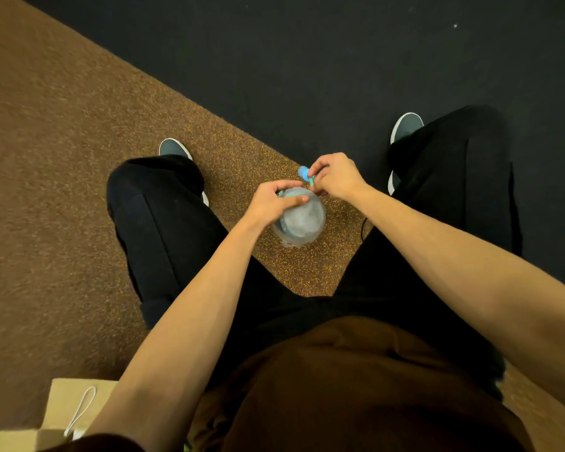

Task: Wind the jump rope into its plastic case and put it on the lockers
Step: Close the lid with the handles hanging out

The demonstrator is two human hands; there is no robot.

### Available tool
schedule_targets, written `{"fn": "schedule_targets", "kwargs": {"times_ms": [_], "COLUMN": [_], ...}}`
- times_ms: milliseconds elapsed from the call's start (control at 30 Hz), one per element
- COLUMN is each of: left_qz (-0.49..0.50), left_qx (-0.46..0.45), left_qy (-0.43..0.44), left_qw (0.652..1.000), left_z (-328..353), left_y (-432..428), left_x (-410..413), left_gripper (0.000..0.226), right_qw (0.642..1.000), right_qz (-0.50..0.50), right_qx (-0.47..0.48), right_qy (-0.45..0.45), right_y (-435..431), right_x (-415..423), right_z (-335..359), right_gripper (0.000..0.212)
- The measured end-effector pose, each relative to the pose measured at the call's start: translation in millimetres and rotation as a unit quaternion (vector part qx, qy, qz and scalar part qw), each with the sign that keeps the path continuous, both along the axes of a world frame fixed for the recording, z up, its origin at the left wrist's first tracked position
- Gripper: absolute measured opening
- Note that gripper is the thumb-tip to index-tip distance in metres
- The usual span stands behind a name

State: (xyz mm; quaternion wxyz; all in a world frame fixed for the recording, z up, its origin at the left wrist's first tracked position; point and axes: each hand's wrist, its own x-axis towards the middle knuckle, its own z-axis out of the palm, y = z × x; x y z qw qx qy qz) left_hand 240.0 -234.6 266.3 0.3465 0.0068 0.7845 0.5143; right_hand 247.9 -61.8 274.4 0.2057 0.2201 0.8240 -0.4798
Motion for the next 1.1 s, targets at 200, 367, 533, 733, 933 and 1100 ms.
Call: {"fn": "schedule_targets", "kwargs": {"times_ms": [200, 367, 533, 733, 933, 1100], "left_qz": [0.088, 0.187, 0.281, 0.342, 0.258, 0.076], "left_qx": [0.061, 0.135, 0.193, 0.239, 0.187, -0.044], "left_qy": [-0.05, -0.125, -0.178, -0.22, -0.234, -0.155], "left_qw": [0.993, 0.965, 0.923, 0.882, 0.919, 0.984], "left_z": [-2.0, -3.1, -1.4, 1.2, 1.7, 11.8], "left_y": [-1.4, 1.3, 3.5, 2.9, 2.8, 0.4], "left_x": [-2.1, -4.2, -5.4, -6.3, -3.0, -1.6], "left_gripper": [0.041, 0.04, 0.039, 0.053, 0.052, 0.053], "right_qw": [0.994, 0.973, 0.965, 0.961, 0.964, 0.961], "right_qz": [-0.069, -0.145, -0.135, -0.082, -0.051, -0.03], "right_qx": [-0.073, -0.175, -0.22, -0.26, -0.262, -0.272], "right_qy": [0.033, 0.036, 0.04, 0.04, 0.016, -0.045], "right_y": [2.3, 3.5, 0.6, -0.3, 1.8, 15.0], "right_x": [-1.7, -4.9, -7.5, -8.8, -11.4, -15.9], "right_z": [-2.3, 0.6, -0.4, -1.9, 4.6, 5.6], "right_gripper": [0.022, 0.02, 0.022, 0.044, 0.045, 0.037]}}
